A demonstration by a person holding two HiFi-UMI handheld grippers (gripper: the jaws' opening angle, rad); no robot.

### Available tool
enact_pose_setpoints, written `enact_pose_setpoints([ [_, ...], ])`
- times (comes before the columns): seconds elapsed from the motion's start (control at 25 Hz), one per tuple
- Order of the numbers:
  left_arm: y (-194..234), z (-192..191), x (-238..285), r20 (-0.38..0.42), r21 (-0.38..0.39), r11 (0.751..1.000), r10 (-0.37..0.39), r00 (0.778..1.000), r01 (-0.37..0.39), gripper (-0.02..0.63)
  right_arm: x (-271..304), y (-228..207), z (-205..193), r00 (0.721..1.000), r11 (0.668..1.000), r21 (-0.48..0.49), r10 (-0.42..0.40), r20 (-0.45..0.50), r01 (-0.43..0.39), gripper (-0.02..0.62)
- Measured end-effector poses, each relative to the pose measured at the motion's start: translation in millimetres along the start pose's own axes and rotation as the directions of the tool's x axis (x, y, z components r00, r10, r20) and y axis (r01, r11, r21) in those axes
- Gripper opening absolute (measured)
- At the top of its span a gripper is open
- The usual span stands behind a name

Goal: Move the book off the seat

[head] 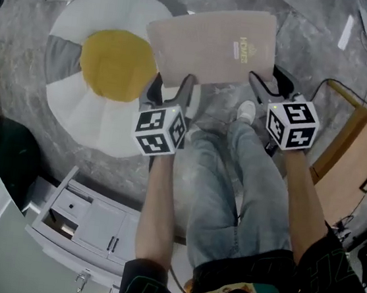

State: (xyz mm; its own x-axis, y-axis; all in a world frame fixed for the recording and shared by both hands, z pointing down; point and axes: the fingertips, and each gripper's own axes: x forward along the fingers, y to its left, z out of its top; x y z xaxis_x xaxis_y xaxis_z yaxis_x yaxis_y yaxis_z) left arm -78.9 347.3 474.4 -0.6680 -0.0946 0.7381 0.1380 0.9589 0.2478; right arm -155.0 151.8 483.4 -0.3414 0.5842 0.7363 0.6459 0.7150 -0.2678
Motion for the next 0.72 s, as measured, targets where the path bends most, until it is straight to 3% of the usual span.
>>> enact_pose_setpoints([
  [0.12, -55, 20, 31, -0.044, 0.102, 0.991, -0.087, 0.995, 0.091, 0.293, -31, -51, -11, 0.996, 0.991, 0.108, -0.079, 0.035, 0.075, 0.247],
  [0.32, -148, 37, 78, -0.119, 0.236, 0.947, -0.193, 0.974, 0.216, 0.293, -80, -129, -38, 0.976, 0.948, 0.260, -0.210, 0.066, 0.186, 0.247],
  [0.56, -268, 40, 117, -0.228, 0.365, 0.853, -0.308, 0.924, 0.374, 0.293, -151, -205, -83, 0.929, 0.850, 0.434, -0.364, 0.070, 0.300, 0.247],
  [0.72, -342, 36, 134, -0.300, 0.433, 0.767, -0.372, 0.878, 0.473, 0.293, -198, -242, -112, 0.882, 0.764, 0.531, -0.467, 0.062, 0.367, 0.247],
])
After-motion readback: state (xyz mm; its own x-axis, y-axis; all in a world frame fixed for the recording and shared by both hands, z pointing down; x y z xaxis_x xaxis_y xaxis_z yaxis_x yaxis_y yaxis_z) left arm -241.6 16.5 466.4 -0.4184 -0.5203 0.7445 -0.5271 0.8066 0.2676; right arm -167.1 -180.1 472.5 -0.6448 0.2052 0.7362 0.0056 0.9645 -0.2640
